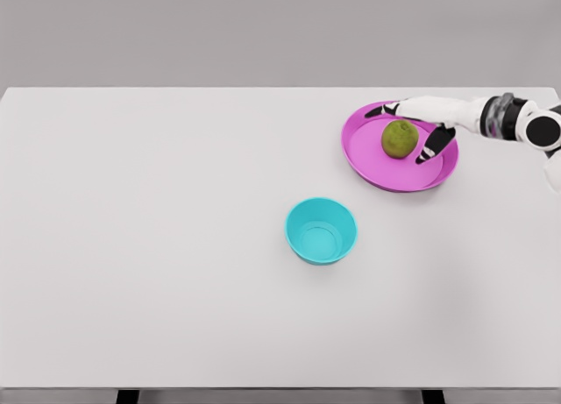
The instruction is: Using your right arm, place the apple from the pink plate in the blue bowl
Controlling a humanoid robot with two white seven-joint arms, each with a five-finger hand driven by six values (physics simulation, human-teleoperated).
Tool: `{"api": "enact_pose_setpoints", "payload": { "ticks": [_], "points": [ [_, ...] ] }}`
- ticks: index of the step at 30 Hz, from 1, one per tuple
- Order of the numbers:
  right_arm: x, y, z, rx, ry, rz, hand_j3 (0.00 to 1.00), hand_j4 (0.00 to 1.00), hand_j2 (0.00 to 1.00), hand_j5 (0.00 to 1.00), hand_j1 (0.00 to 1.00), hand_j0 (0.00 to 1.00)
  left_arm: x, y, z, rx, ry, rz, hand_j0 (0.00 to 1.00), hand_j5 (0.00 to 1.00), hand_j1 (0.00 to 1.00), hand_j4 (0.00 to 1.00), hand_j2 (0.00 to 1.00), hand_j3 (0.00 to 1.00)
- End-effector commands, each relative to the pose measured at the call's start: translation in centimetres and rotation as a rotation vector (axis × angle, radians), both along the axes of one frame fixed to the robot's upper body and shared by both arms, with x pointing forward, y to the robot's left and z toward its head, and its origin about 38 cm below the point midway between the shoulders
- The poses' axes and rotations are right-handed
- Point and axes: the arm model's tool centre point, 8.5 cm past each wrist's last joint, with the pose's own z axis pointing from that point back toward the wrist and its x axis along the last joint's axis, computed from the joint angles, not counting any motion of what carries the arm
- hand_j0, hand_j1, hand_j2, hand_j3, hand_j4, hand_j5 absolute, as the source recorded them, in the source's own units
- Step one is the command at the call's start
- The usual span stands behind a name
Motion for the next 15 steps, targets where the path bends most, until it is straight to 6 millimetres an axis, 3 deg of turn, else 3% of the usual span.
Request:
{"api": "enact_pose_setpoints", "payload": {
  "ticks": [1, 6, 12, 14, 15],
  "points": [
    [-0.01, -0.27, -0.38, 0.007, 0.008, -0.003, 1.0, 1.0, 1.0, 1.0, 1.0, 1.0, -0.01, 0.0, 0.0, 0.0, 0.0, 0.0, 1.0, 1.0, 1.0, 1.0, 1.0, 1.0],
    [-0.08, -0.19, -0.9, -0.037, 0.011, 0.001, 1.0, 1.0, 1.0, 1.0, 1.0, 1.0, 0.03, -0.01, 0.0, -0.001, 0.0, 0.001, 1.0, 1.0, 1.0, 1.0, 1.0, 1.0],
    [-0.17, -0.3, -1.28, -0.042, 0.02, -0.007, 0.81, 0.81, 0.81, 0.81, 0.81, 0.81, 0.0, 0.0, 0.0, 0.0, 0.0, 0.001, 1.0, 1.0, 1.0, 1.0, 1.0, 1.0],
    [-0.15, -0.31, -1.1, -0.04, 0.015, -0.004, 0.63, 0.63, 0.63, 0.63, 0.63, 0.63, 0.03, -0.01, 0.0, -0.001, 0.0, 0.0, 1.0, 1.0, 1.0, 1.0, 1.0, 1.0],
    [-0.11, -0.23, -1.04, -0.04, 0.014, -0.002, 0.63, 0.63, 0.63, 0.63, 0.63, 0.63, 0.03, -0.01, 0.0, -0.001, 0.0, 0.0, 1.0, 1.0, 1.0, 1.0, 1.0, 1.0]
  ]
}}
